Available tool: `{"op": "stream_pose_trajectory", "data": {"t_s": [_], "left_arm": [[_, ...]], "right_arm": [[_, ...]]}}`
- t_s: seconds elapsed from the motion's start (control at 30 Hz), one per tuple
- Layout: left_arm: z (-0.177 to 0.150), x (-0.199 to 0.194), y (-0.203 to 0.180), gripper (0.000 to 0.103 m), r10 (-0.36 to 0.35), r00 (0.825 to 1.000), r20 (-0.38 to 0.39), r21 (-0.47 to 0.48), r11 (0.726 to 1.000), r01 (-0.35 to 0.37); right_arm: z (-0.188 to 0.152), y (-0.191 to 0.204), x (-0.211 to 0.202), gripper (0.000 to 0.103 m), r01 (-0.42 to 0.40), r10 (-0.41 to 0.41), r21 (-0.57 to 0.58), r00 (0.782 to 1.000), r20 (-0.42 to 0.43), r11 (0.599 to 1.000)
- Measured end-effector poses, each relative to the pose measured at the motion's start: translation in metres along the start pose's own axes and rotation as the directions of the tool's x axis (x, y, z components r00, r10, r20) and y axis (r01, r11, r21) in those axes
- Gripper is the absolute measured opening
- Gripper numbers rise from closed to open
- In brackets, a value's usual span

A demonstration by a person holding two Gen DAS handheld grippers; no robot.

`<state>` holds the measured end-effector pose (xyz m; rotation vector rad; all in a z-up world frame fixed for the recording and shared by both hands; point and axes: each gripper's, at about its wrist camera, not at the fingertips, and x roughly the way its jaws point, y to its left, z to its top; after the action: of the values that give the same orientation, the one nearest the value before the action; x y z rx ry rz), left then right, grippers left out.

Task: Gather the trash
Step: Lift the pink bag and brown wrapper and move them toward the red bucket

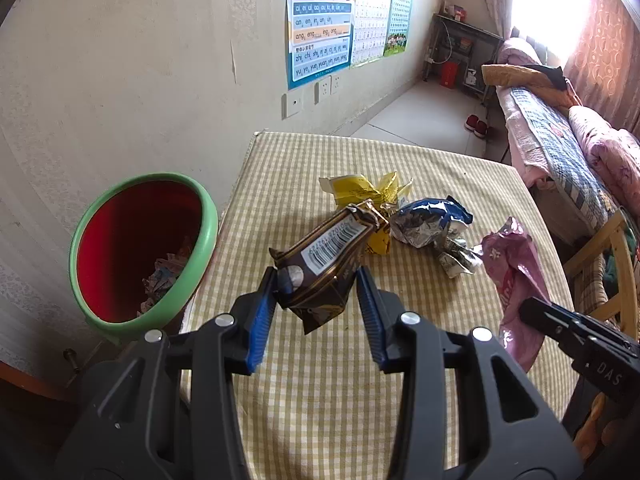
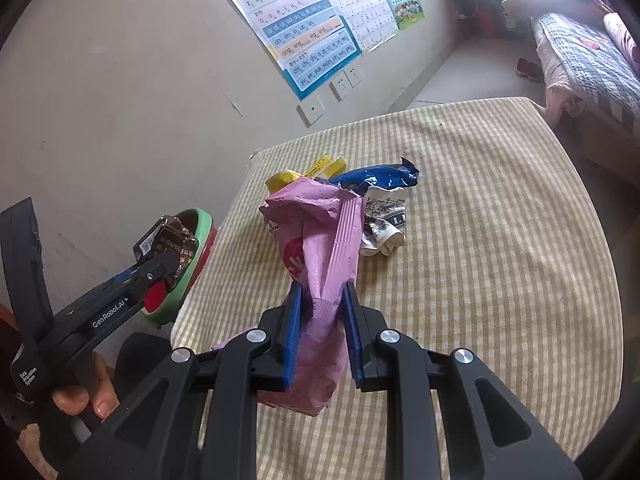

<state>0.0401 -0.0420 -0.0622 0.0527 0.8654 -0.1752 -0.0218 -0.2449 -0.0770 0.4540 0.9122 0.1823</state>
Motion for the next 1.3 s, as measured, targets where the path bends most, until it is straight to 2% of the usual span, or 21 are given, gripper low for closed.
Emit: {"op": "stream_pose_trajectory", "data": {"t_s": [0.4, 1.3], "left_arm": [[0.001, -0.01, 0.015, 0.039, -0.003, 0.999, 0.038, -0.029, 1.0, 0.004], [-0.006, -0.014, 0.055, 0.039, 0.038, 0.998, 0.05, -0.105, 0.994, -0.032]], "right_arm": [[0.005, 0.029, -0.008, 0.021, 0.01, -0.008, -0.064, 0.999, 0.032, 0.998], [0.008, 0.08, 0.01, 0.022, -0.014, 0.013, -0.188, 1.0, -0.006, 0.982]]}}
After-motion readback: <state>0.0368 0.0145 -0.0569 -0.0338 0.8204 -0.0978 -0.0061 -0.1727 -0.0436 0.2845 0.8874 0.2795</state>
